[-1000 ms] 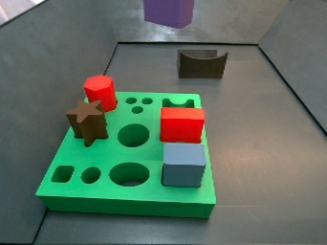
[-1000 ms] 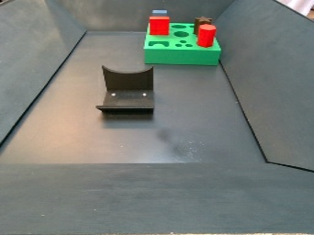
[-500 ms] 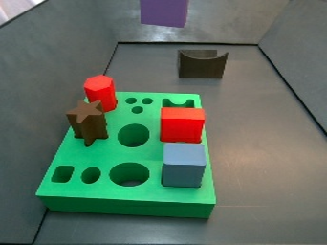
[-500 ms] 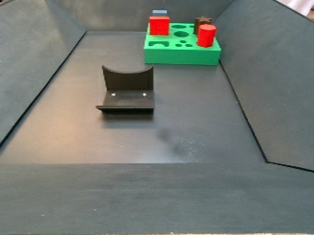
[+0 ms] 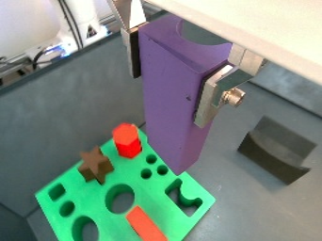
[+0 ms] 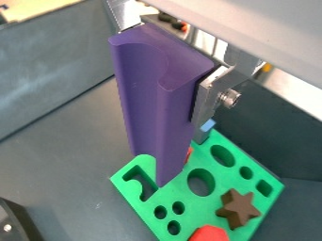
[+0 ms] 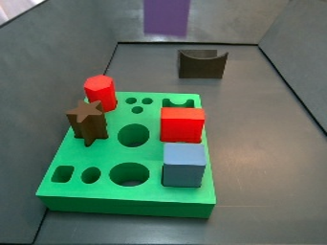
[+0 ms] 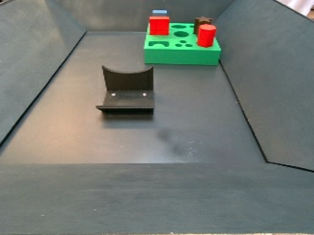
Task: Pick up the arch object. Move up. Rotate the arch object. Move to above the board. Insert the arch object.
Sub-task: Insert the arch object.
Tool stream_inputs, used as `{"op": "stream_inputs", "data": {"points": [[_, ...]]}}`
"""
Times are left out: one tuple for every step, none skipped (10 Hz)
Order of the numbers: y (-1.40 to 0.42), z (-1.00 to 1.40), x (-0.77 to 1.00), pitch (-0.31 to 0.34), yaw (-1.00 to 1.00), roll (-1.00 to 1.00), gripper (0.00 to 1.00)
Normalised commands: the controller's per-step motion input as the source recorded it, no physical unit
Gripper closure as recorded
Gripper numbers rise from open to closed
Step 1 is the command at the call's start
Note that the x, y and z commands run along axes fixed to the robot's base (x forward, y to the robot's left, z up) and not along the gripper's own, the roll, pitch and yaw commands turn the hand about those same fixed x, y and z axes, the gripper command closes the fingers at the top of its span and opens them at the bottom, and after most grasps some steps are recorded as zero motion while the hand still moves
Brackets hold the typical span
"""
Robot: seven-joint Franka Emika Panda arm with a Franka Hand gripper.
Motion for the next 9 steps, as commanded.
{"op": "stream_inputs", "data": {"points": [[0.00, -1.00, 0.47, 0.000, 0.27, 0.08, 1.00], [0.00, -1.00, 0.21, -0.004, 0.24, 0.11, 1.00], [0.00, -1.00, 0.14, -0.010, 0.10, 0.14, 1.00], [0.00, -0.92, 0.00, -0.061, 0.00, 0.20, 1.00], [0.00, -0.85, 0.00, -0.086, 0.00, 0.22, 1.00], [0.00, -0.79, 0.00, -0.124, 0.00, 0.21, 1.00], [0.00, -0.69, 0.00, -0.164, 0.00, 0.18, 1.00], [0.00, -0.42, 0.00, -0.059, 0.00, 0.11, 1.00], [-0.01, -0.32, 0.00, -0.101, 0.00, 0.09, 1.00]]}}
